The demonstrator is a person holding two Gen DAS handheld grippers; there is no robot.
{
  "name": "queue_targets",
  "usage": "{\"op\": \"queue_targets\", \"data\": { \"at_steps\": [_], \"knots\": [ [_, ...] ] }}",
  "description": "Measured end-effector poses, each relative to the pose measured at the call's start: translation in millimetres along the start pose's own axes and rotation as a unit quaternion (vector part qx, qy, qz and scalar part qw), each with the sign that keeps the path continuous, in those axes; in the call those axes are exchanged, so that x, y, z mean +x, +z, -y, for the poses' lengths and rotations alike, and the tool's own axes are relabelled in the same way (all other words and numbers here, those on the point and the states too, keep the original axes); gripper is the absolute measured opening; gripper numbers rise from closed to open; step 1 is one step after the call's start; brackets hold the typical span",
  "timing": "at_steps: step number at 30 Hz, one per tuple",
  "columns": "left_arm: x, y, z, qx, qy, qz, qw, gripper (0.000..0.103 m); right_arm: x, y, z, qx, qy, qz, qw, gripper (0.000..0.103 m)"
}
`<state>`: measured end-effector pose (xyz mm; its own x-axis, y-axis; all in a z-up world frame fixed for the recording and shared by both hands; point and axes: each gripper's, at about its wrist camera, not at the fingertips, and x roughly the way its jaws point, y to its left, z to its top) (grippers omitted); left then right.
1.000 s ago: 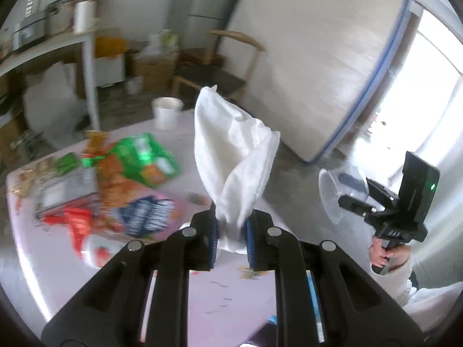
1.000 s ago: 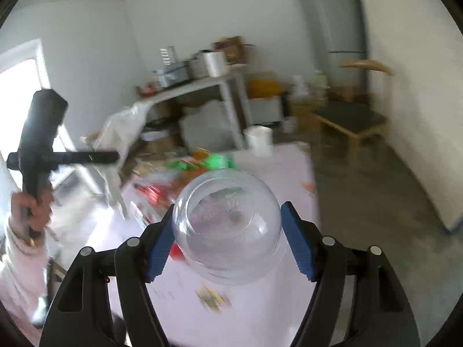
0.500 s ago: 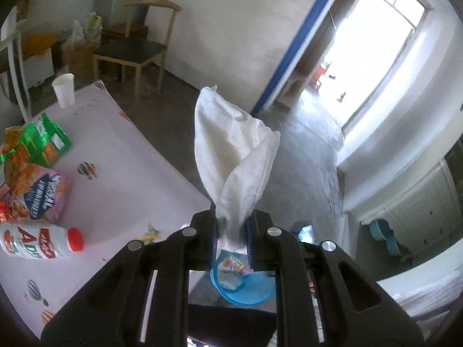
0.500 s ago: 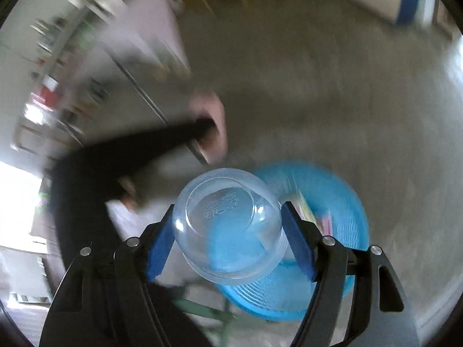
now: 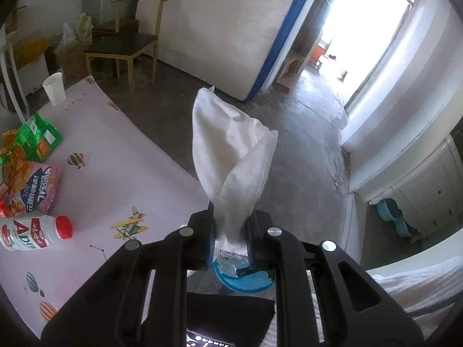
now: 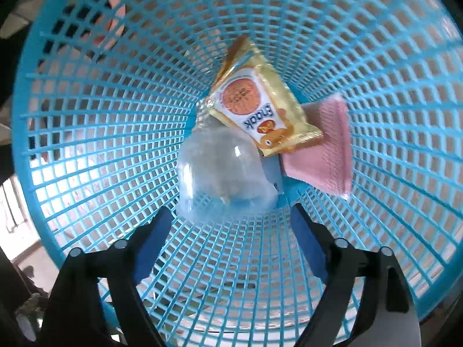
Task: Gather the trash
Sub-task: 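Carry the cup and tissue to the blue basket and open both grippers, then move both grippers back over the trash on the table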
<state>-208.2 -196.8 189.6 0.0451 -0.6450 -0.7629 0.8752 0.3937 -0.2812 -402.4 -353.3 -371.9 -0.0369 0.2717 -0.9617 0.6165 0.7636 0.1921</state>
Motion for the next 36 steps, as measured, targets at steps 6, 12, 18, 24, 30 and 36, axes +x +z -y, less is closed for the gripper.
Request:
{"op": "queue_targets", "data": {
  "at_steps": [6,12,18,24,30,36],
  "knots": [
    [41.9,-7.8,19.9,0.018,-0.035,-0.059,0.9975,0.014,-67.3,-23.6,23.1,0.013,0.028,0.070,0.997,0.083],
    [131.0,-39.9,51.2,0.039,-0.086,-0.174,0.9802,0.014,-164.0,-52.3,64.2,0.061,0.066,0.177,0.980,0.083],
    [262.9,-107.6,74.9,0.073,-0.059,-0.310,0.9462,0.019,-225.5,-78.4,107.1,0.116,0.085,0.265,0.954,0.083],
    [372.5,-159.9,70.1,0.081,-0.006,-0.383,0.9201,0.066,-231.9,-87.7,115.7,0.148,0.089,0.287,0.942,0.083],
    [361.3,-146.3,65.3,0.039,-0.054,-0.382,0.9218,0.073,-233.5,-92.5,108.5,0.149,0.076,0.281,0.945,0.083],
    [261.1,-86.6,74.3,0.071,-0.064,-0.270,0.9580,0.073,-260.7,-83.3,77.5,0.107,0.080,0.301,0.944,0.083]
  ]
}}
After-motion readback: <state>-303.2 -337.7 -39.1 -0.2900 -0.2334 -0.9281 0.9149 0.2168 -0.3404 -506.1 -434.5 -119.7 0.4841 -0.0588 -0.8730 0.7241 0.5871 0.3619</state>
